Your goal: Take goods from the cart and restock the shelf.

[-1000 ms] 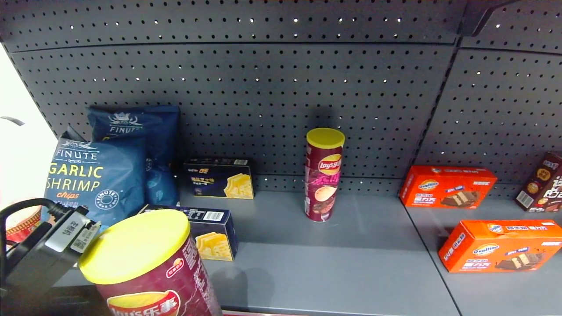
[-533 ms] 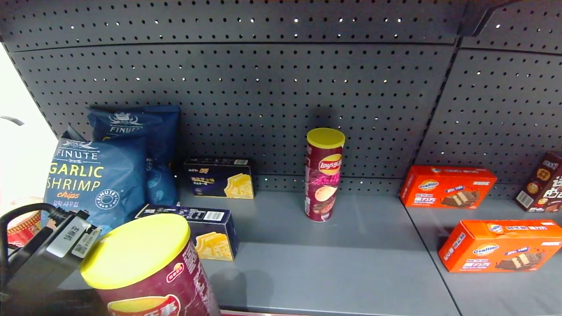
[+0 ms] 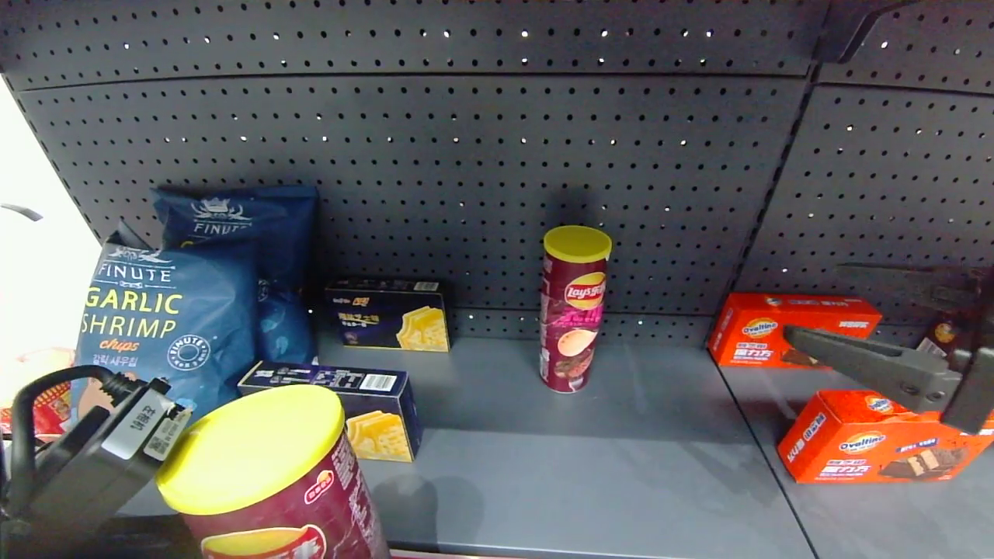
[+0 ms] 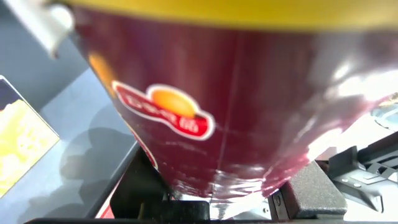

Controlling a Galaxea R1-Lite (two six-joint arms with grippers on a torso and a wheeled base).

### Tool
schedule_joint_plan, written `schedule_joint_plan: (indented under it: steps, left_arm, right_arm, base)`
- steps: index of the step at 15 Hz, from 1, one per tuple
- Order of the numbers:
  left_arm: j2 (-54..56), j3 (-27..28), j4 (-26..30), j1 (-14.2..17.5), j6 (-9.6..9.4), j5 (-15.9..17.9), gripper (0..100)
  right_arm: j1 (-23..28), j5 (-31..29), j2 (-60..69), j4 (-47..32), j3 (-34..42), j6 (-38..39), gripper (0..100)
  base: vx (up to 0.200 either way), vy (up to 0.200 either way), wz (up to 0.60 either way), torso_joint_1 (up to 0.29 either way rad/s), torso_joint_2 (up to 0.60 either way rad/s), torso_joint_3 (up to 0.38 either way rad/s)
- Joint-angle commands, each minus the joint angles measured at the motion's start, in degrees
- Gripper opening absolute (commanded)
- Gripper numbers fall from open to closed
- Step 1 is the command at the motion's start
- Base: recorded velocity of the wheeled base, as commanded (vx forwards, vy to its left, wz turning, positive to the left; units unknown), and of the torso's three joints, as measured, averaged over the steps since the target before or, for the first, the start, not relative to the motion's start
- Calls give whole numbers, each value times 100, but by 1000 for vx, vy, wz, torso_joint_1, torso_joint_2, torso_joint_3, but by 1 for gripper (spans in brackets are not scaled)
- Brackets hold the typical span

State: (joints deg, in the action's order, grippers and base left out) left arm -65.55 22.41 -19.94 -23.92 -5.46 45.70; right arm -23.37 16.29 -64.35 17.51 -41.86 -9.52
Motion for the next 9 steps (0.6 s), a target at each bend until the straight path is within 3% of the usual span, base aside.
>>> schedule_joint_plan:
  steps: [1, 9]
  left_arm:
    - [-63, 9, -18, -34, 1, 18, 0]
    - [236, -527, -53, -69, 89, 44, 0]
  right_arm:
    - [-203, 120, -1053, 42, -437, -41, 100]
    - [-563, 261, -2863, 60, -2001, -138, 100]
  base:
    - [0, 0, 0, 0, 0, 0]
    - [0, 0, 0, 0, 0, 0]
